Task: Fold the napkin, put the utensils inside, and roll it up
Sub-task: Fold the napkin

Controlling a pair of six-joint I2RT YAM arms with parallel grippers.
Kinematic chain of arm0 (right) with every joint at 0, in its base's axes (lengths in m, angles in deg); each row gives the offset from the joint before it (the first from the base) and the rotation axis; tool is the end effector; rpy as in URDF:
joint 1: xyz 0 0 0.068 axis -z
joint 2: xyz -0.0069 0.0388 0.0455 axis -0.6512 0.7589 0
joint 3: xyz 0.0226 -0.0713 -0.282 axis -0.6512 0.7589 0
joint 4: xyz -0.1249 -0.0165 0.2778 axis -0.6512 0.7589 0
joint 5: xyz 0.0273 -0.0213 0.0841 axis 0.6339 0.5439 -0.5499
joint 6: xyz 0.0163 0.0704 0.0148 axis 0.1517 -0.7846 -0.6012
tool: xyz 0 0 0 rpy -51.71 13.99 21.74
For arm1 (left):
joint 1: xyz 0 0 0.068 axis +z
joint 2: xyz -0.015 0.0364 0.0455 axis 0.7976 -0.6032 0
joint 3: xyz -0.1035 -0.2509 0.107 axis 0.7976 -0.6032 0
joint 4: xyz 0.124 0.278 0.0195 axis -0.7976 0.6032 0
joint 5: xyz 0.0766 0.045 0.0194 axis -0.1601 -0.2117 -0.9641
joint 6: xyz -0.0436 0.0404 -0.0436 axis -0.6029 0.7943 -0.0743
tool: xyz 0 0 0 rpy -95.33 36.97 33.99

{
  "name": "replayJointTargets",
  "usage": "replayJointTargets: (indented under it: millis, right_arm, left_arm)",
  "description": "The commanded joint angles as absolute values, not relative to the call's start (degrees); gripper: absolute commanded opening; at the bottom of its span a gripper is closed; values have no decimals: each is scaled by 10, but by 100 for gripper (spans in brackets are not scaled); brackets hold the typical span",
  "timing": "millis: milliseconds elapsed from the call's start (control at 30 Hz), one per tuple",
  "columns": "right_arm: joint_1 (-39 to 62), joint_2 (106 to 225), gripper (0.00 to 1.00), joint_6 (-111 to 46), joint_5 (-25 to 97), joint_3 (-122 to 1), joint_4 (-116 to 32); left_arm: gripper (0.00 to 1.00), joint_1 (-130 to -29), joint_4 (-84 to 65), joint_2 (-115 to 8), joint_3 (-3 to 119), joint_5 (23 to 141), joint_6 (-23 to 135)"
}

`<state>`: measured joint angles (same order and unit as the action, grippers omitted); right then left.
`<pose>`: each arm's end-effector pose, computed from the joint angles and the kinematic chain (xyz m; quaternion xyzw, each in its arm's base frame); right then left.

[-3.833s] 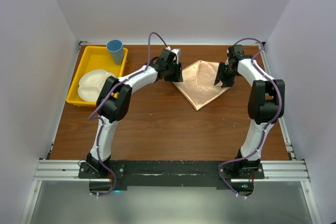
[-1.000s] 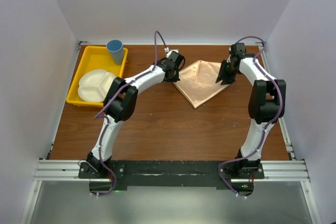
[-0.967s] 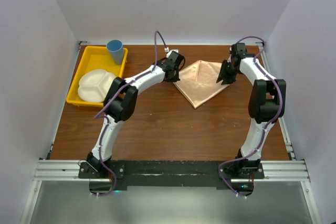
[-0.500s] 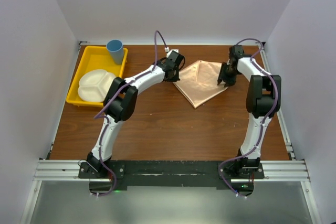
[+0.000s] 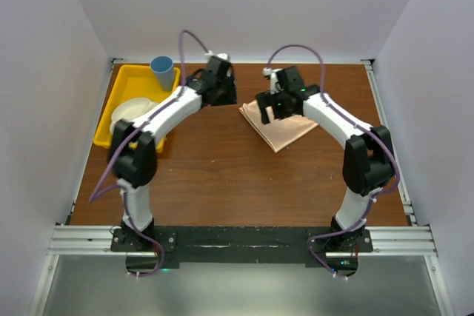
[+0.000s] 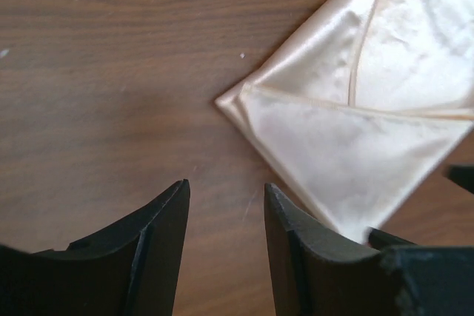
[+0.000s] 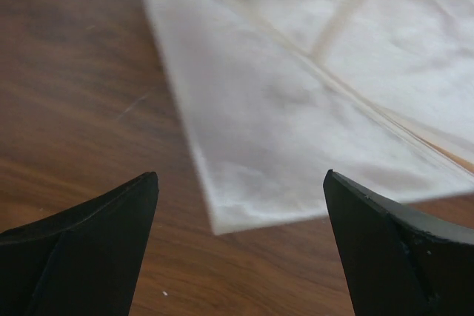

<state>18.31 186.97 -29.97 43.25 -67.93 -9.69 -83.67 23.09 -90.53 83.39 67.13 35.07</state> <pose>0.4249 0.1753 0.2394 -0.1520 0.9352 0.0787 0.3099 0.4510 -0.2603 0.2609 -0.0369 0.9239 -0.1527 0.3489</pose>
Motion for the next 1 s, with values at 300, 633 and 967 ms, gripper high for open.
replayJointTargets:
  millis: [300,633,967]
  right_arm:
    - [98,1968,76,-166,522,-711,-125]
    - [96,1996,79,-140,464,-707,-147]
    - [96,2007,64,-152,468,-704,-147]
  left_arm:
    - [46,-740,106,-637,517,788,280]
    - [45,-738,104,-632,504,806,279]
    - [45,-738,116,-643,514,810,287]
